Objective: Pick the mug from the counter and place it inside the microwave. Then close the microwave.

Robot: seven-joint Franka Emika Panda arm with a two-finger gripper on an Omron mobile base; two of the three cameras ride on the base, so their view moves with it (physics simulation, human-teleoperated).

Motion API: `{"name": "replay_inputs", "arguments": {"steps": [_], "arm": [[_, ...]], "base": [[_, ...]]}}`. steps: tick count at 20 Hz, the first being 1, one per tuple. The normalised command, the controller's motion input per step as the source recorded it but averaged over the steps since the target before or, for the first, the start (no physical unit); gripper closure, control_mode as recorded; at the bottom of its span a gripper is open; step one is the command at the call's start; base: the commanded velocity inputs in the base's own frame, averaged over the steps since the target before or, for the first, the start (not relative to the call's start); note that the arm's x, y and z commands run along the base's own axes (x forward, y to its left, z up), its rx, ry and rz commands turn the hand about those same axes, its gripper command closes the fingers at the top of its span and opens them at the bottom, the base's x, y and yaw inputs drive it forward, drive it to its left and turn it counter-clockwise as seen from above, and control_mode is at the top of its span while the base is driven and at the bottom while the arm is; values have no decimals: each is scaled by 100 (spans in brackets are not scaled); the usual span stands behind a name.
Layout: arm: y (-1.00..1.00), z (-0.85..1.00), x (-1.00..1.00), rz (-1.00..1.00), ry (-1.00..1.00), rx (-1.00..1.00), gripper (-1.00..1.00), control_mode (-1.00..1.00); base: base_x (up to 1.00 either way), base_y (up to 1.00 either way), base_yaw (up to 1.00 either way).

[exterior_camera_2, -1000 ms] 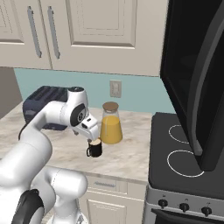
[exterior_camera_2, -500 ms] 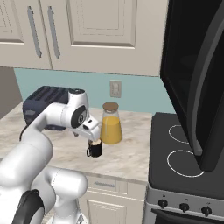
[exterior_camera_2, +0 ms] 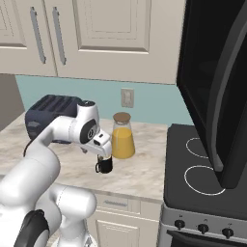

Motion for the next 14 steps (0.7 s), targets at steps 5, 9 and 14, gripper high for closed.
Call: {"name": "replay_inputs", "arguments": {"steps": [5,9,14], "arm": [[0,-10,0,1,0,0,-100,-100],[0,-19,0,0,0,0,-100,-100],[0,-29,0,0,-1,0,-100,-100]], "base": [[0,0,0],[0,0,0],[0,0,0]]}}
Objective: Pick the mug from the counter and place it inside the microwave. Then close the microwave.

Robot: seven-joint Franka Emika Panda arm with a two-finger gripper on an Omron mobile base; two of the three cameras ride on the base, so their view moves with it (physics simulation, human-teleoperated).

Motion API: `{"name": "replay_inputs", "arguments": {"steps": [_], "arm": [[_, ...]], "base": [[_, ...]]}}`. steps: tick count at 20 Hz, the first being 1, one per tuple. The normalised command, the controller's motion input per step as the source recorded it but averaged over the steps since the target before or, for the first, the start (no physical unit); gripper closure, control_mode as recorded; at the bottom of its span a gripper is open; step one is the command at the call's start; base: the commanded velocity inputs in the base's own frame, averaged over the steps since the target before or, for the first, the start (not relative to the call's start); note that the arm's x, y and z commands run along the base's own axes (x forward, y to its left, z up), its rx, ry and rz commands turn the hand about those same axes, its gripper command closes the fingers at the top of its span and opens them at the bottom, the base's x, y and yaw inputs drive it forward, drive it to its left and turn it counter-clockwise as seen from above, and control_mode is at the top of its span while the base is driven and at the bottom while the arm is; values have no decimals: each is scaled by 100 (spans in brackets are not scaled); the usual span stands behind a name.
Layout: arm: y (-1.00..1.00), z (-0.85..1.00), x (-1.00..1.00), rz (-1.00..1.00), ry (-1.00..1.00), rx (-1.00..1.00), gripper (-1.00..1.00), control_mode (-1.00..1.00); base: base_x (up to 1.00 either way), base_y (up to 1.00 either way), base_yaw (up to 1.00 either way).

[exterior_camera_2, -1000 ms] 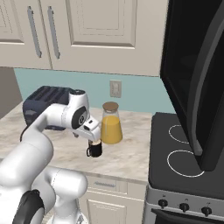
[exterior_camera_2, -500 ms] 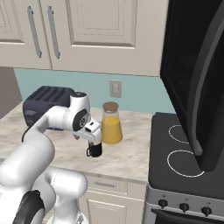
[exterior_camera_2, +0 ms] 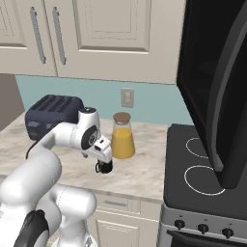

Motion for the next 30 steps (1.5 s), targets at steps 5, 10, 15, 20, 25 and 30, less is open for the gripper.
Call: {"name": "replay_inputs", "arguments": {"steps": [5,10,15,20,25,30], "arm": [[0,-20,0,0,0,0,-100,-100],[0,-10,0,0,-1,0,-100,-100],[0,0,0,0,-12,-3,-100,-100],[0,0,0,0,-15,-5,-100,-100],[-1,-1,1,0,-6,-1,-100,-100],[-2,-5,5,0,0,0,-100,-100]], "base": [[0,0,0],[0,0,0],[0,0,0],[0,0,0],[0,0,0],[0,0,0]]}}
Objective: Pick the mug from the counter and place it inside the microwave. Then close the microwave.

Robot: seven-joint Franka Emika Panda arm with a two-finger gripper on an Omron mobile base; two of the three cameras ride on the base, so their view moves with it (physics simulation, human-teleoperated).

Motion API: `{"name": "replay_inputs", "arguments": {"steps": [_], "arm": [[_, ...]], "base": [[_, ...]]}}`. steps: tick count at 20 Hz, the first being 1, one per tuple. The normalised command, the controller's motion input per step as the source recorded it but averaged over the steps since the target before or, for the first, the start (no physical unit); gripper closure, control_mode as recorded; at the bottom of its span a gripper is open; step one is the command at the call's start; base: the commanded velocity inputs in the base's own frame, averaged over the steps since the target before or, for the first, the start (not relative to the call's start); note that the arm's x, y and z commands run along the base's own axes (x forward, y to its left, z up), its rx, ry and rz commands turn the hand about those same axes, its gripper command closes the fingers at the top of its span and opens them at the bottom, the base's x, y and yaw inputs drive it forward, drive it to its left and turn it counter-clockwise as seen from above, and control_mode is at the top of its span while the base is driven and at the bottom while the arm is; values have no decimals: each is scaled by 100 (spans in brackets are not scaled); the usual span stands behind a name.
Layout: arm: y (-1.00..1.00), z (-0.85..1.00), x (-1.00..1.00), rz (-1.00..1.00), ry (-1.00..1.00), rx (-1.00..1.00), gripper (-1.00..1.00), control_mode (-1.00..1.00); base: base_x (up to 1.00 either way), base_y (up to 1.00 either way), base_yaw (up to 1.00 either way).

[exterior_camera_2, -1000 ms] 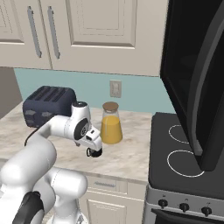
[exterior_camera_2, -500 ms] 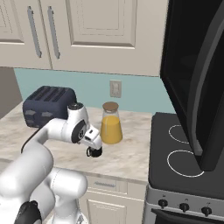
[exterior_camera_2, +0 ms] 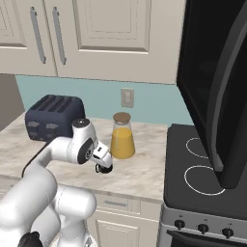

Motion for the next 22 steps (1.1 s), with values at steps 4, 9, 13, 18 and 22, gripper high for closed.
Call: {"name": "replay_inputs", "arguments": {"steps": [4,9,13,18,22], "arm": [[-4,-9,4,0,0,0,-100,-100],[-7,-6,10,0,0,0,-100,-100],[-9,-14,14,0,0,0,-100,-100],[-4,-19,5,0,0,0,-100,-100],[0,-11,0,0,0,0,-100,-100]], "base": [[0,0,0],[0,0,0],[0,0,0],[0,0,0],[0,0,0]]}}
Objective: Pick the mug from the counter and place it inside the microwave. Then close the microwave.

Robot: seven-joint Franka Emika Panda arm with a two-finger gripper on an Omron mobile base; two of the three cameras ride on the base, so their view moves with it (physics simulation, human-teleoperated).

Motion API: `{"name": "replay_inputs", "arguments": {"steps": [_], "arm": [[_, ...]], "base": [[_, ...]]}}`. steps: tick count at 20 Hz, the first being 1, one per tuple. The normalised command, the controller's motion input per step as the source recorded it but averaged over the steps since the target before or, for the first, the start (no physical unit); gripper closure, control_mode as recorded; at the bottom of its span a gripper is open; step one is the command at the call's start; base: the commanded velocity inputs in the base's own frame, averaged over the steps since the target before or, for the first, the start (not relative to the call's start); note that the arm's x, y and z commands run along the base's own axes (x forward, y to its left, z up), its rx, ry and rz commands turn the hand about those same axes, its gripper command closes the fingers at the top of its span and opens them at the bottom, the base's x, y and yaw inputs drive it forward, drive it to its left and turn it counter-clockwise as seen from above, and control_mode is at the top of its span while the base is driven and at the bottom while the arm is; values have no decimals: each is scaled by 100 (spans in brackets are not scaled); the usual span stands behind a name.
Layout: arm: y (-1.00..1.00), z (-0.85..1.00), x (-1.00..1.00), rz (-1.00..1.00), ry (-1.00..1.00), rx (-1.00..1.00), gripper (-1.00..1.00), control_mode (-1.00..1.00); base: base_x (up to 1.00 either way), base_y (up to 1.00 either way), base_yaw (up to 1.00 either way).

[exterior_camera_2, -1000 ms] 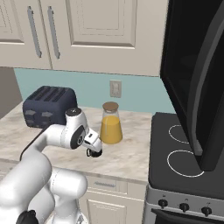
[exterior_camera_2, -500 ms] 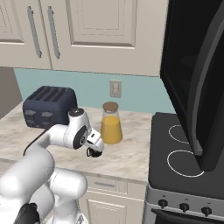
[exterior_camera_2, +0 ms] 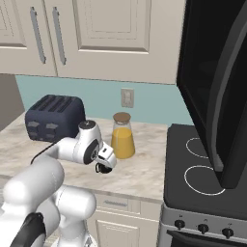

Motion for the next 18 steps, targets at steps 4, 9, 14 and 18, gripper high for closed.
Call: {"name": "replay_inputs", "arguments": {"steps": [4,9,14,18], "arm": [[0,-5,0,0,0,0,-100,-100],[11,-5,0,0,0,0,-100,-100],[0,-16,0,0,0,0,-100,-100],[0,-22,0,0,0,0,-100,-100]], "base": [[0,0,0],[0,0,0],[0,0,0],[0,0,0]]}}
